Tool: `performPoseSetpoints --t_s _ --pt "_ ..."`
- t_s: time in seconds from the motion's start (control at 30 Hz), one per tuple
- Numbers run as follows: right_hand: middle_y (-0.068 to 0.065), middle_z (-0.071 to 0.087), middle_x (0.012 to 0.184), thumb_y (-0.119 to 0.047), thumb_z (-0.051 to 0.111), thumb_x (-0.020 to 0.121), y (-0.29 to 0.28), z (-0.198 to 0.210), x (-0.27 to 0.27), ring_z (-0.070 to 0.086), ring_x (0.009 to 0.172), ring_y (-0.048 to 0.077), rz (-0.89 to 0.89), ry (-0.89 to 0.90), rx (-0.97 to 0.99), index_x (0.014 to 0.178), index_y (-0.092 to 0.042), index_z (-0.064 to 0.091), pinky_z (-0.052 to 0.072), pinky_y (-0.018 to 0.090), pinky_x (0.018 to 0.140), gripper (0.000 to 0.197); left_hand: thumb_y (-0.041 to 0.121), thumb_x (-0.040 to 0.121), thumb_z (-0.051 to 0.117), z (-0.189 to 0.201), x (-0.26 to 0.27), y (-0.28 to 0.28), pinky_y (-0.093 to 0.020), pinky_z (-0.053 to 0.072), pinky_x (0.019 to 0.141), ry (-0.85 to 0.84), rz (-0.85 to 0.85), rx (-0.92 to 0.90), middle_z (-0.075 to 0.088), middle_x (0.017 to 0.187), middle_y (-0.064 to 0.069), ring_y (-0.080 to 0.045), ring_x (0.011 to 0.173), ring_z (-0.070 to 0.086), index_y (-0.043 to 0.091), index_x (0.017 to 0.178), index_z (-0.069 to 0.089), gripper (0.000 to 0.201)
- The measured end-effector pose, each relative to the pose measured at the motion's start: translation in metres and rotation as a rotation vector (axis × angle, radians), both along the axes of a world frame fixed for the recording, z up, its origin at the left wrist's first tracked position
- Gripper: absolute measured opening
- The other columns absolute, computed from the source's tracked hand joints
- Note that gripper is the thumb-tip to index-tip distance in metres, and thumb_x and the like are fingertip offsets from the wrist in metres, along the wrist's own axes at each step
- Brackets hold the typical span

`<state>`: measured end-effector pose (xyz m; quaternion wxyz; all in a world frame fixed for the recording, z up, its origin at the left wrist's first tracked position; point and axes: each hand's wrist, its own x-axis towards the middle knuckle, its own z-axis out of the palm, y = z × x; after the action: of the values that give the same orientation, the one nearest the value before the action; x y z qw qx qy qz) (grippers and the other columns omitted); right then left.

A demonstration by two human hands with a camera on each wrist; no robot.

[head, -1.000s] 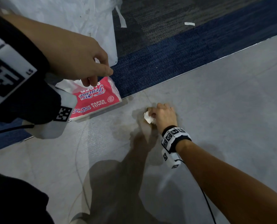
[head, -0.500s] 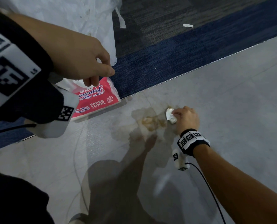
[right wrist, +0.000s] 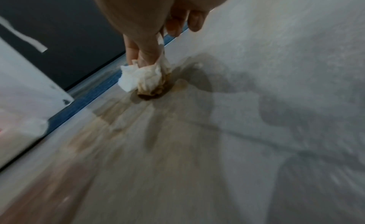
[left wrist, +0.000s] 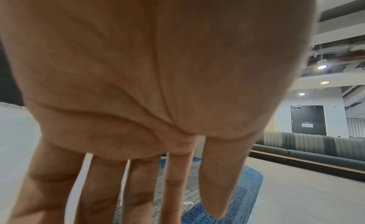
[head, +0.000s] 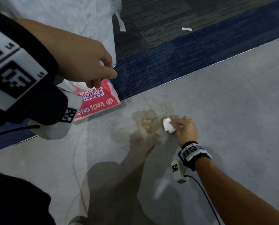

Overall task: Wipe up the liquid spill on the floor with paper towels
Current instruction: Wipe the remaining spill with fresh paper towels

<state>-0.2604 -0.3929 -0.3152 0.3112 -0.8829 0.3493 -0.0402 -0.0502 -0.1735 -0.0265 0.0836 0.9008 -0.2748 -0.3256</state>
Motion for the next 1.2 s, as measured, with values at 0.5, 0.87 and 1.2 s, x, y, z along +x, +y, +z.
performPoseSetpoints --t_s 0.5,0.87,1.2 --pt "0.007 0.065 0.088 -0.016 0.059 0.084 0.052 0.016 0.048 0.054 0.087 0.033 0.253 0.126 -0.239 0.086 -0.025 0.075 0.04 0.039 0.072 0.018 0.042 0.093 0.045 0.01 -0.001 0.003 -0.025 0.046 0.064 -0.012 -0.06 0.131 0.075 0.077 0.007 -0.009 0.078 0.068 0.02 0.1 0.065 0.031" --pt "-0.001 0.066 0.092 -0.01 0.066 0.079 0.056 0.019 0.036 0.052 0.083 0.024 0.512 0.112 -0.107 0.082 -0.027 0.075 0.039 0.034 0.074 0.02 0.043 0.094 0.045 0.012 -0.003 0.001 -0.034 0.053 0.08 -0.023 -0.105 0.157 0.075 0.08 0.005 -0.014 0.082 0.069 0.019 0.1 0.065 0.032" --pt "0.004 0.056 0.065 -0.002 0.069 0.083 0.01 0.045 0.038 0.047 0.047 -0.002 0.01 -0.123 0.501 0.076 -0.021 0.072 0.042 0.01 0.055 0.021 0.04 0.095 0.046 0.012 0.003 0.011 -0.041 0.057 0.081 0.013 -0.058 0.164 0.074 0.083 0.002 -0.017 0.083 0.07 0.013 0.103 0.064 0.034"
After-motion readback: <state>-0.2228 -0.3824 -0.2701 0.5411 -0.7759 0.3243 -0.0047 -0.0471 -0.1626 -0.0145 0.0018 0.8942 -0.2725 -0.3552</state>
